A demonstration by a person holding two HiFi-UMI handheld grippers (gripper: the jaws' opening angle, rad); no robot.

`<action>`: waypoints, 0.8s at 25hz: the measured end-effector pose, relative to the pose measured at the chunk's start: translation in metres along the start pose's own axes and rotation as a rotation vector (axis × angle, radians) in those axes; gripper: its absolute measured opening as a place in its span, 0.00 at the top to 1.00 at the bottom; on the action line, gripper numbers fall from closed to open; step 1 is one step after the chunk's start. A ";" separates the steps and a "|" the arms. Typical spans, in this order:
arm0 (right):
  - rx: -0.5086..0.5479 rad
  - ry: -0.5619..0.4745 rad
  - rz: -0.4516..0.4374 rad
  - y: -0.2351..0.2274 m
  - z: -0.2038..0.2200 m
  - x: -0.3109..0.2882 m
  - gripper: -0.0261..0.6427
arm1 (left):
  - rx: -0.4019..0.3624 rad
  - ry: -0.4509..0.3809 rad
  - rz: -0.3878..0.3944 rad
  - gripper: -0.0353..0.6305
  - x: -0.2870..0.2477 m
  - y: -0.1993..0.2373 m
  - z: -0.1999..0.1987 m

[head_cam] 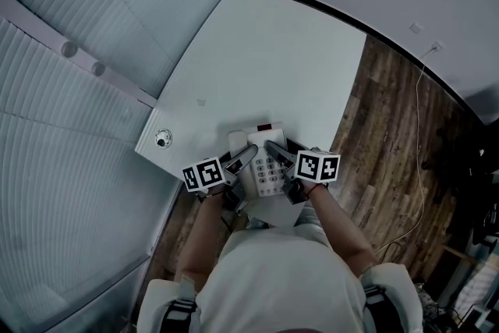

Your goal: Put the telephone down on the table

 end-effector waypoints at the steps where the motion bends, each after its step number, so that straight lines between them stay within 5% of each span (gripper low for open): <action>1: 0.001 0.000 0.003 -0.001 0.000 -0.001 0.54 | -0.006 0.001 -0.007 0.32 -0.001 0.001 0.000; 20: -0.011 -0.034 -0.002 -0.006 0.003 -0.006 0.54 | -0.072 0.003 -0.064 0.32 -0.004 0.003 -0.003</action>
Point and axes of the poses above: the fingertips, and each gripper's own axes: x backward along the fingers, y to its left, z out of its underside, the point moved 2 cm from there along x, backward along the fingers
